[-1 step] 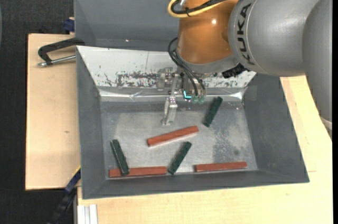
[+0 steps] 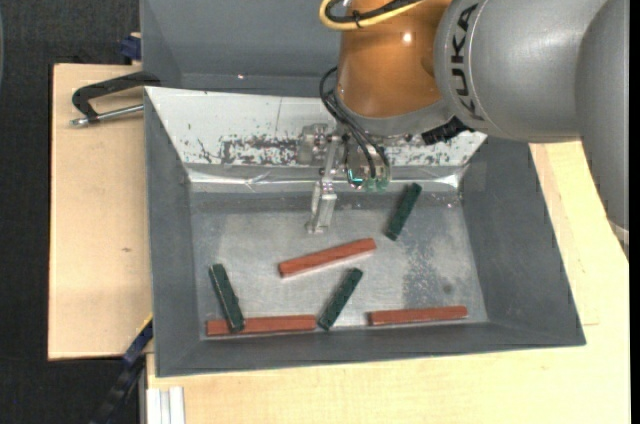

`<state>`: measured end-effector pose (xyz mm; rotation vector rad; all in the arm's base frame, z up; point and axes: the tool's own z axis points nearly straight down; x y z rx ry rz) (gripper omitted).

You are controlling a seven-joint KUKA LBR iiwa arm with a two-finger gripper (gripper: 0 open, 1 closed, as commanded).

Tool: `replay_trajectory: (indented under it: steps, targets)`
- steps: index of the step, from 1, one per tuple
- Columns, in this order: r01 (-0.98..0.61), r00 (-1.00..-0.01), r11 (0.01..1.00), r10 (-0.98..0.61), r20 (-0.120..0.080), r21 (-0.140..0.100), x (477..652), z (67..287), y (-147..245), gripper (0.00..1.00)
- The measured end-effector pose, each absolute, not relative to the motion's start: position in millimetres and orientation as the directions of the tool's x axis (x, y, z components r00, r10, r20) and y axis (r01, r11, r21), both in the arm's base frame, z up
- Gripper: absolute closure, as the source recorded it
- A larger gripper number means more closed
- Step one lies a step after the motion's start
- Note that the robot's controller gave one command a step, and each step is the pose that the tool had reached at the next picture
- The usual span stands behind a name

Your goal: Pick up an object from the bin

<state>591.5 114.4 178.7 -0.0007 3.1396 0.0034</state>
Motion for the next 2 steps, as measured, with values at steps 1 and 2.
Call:
replay_trajectory:
  steps: [1,2]
  targets:
    - [-0.002,-1.0,1.0,-0.002,-0.002,0.002,591.4,179,114,0.0]
    - [-0.072,-0.997,0.997,-0.072,0.001,0.001,584.5,207,101,0.0]
